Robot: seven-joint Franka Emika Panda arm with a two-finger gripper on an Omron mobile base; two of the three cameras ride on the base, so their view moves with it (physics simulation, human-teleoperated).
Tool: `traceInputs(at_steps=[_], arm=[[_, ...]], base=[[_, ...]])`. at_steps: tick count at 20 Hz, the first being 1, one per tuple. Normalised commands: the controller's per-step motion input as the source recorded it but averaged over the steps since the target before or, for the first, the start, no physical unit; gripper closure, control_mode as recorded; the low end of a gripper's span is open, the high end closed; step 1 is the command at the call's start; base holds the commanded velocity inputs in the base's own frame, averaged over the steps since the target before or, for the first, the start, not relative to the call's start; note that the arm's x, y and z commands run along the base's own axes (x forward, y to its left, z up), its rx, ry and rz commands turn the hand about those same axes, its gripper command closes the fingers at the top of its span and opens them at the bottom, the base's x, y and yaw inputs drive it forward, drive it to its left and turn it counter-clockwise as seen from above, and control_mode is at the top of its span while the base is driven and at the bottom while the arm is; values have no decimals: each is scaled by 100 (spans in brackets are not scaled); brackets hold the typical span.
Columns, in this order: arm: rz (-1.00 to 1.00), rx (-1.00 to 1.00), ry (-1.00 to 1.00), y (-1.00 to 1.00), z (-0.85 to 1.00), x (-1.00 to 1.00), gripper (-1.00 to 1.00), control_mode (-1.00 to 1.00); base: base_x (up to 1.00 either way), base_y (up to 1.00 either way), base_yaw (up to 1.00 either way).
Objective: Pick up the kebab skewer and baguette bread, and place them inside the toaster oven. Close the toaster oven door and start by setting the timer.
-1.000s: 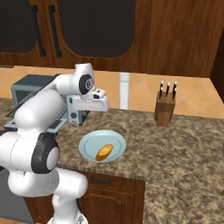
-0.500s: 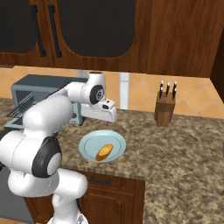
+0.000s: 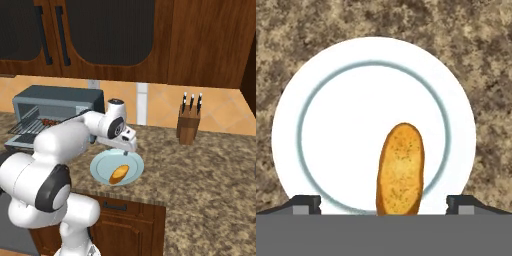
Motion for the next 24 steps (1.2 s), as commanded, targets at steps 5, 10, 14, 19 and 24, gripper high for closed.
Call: traceInputs(at_steps=[5, 10, 14, 19, 24], arm=[[0, 3, 0, -12, -37, 20, -100, -100], [0, 0, 0, 0, -63, 1, -100, -100], [0, 1, 0, -24, -43, 0, -100, -100], [0, 1, -6, -27, -15, -29, -100, -100], [0, 0, -1, 20, -11, -22, -100, -100]], base=[[0, 0, 0], [0, 0, 0], [0, 0, 0], [0, 0, 0], [0, 0, 0]])
